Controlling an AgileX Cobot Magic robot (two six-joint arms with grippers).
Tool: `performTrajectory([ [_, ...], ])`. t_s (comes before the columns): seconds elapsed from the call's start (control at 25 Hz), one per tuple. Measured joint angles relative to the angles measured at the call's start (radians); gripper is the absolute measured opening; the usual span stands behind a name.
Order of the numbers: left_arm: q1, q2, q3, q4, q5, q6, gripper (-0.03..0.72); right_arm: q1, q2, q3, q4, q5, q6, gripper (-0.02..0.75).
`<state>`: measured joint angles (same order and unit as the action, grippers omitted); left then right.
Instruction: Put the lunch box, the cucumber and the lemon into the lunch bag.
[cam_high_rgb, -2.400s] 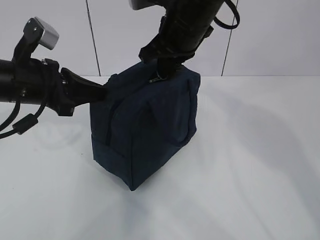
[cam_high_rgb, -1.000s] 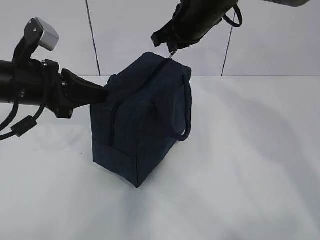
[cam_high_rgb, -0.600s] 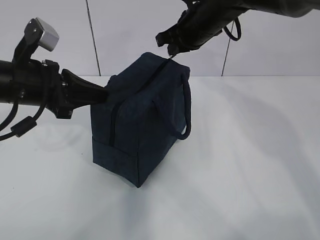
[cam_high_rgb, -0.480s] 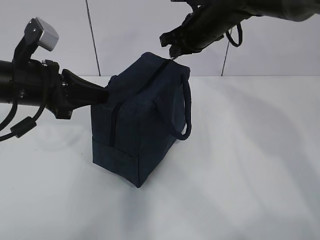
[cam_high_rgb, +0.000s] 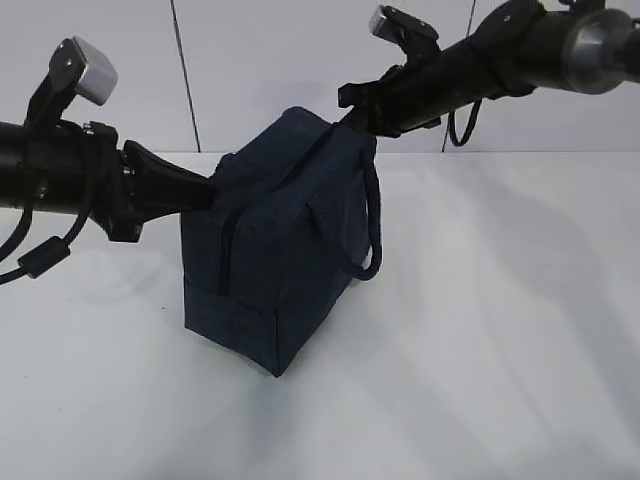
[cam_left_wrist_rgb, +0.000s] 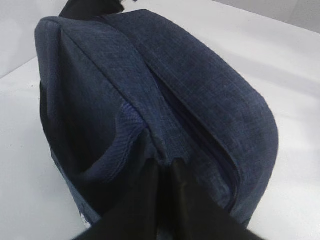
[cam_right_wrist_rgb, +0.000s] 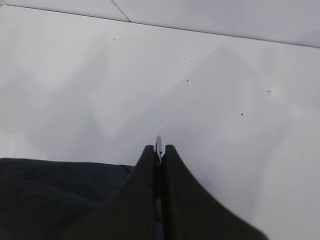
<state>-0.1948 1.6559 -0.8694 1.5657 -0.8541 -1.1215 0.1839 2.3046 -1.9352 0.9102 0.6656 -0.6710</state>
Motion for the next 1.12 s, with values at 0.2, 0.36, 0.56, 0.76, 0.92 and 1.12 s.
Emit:
performTrajectory([
  [0.2,0.0,0.0,0.0,0.006,0.0,0.0,0.011,-0.01,0.061,0.0,0.072,0.0,-0.046,0.02],
  [0.36,0.0,0.0,0.0,0.011,0.0,0.0,0.011,-0.013,0.083,0.0,0.104,0.002,-0.075,0.02],
  [0.56,0.0,0.0,0.0,0.013,0.0,0.0,0.011,-0.014,0.085,0.0,0.146,0.004,-0.091,0.02],
  [0.76,0.0,0.0,0.0,0.013,0.0,0.0,0.011,-0.018,0.085,0.0,0.191,0.017,-0.095,0.02],
  [0.92,0.0,0.0,0.0,0.013,-0.002,0.0,0.011,-0.024,0.085,0.0,0.207,0.035,-0.095,0.072],
  [1.12,0.0,0.0,0.0,-0.005,-0.004,0.0,0.089,-0.028,0.085,0.0,0.232,0.042,-0.095,0.402],
])
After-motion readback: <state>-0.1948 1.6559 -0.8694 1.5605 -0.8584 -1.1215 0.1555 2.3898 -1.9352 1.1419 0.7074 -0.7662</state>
